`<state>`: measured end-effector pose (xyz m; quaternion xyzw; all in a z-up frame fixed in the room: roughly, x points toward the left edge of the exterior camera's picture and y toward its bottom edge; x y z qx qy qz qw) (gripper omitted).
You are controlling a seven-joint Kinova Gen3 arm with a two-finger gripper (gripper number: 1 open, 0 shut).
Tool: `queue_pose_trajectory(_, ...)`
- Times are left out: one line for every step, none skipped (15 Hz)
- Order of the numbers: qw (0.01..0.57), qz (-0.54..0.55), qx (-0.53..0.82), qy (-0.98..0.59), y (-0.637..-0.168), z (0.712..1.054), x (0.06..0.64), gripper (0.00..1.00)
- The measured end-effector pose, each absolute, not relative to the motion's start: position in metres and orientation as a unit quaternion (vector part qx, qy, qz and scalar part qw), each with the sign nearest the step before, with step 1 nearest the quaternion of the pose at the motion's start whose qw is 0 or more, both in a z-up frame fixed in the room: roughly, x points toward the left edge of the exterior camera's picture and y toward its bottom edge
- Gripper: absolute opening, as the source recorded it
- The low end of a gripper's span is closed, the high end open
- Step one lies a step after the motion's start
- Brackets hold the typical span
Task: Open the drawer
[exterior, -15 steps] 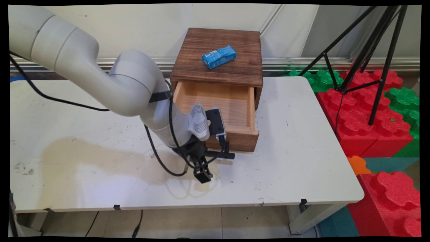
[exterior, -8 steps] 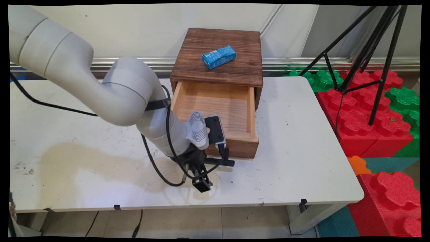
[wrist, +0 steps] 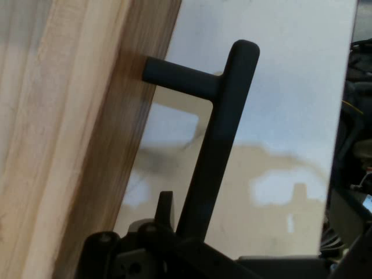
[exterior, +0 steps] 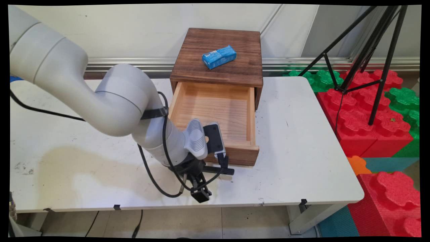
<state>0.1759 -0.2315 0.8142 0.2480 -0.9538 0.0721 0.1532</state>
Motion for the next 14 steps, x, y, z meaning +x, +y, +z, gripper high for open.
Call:
queue_pose_trajectory(0.153,0.071,0.248,-0.954,-0.229,0.814,0.175,1.00)
queue_pose_trajectory(0.153,0.070,0.248,-0.954,-0.228,0.814,0.175,1.00)
queue_pose_trajectory(0.153,0.069,0.248,-0.954,-0.226,0.814,0.175,1.00)
queue_pose_trajectory(0.152,0.067,0.248,-0.954,-0.223,0.814,0.174,1.00)
queue_pose_trajectory(0.152,0.066,0.248,-0.954,-0.220,0.814,0.174,1.00)
queue_pose_trajectory(0.152,0.065,0.247,-0.955,-0.218,0.814,0.173,1.00)
queue_pose_trajectory(0.152,0.065,0.247,-0.955,-0.217,0.814,0.173,1.00)
queue_pose_trajectory(0.152,0.064,0.247,-0.955,-0.215,0.814,0.173,1.00)
queue_pose_trajectory(0.152,0.064,0.247,-0.955,-0.214,0.814,0.173,1.00)
queue_pose_trajectory(0.152,0.064,0.247,-0.955,-0.213,0.814,0.172,1.00)
queue_pose_trajectory(0.152,0.063,0.247,-0.955,-0.212,0.814,0.172,1.00)
queue_pose_trajectory(0.152,0.063,0.247,-0.955,-0.210,0.814,0.172,1.00)
queue_pose_trajectory(0.152,0.064,0.247,-0.955,-0.209,0.815,0.172,1.00)
queue_pose_trajectory(0.153,0.064,0.246,-0.955,-0.207,0.815,0.172,1.00)
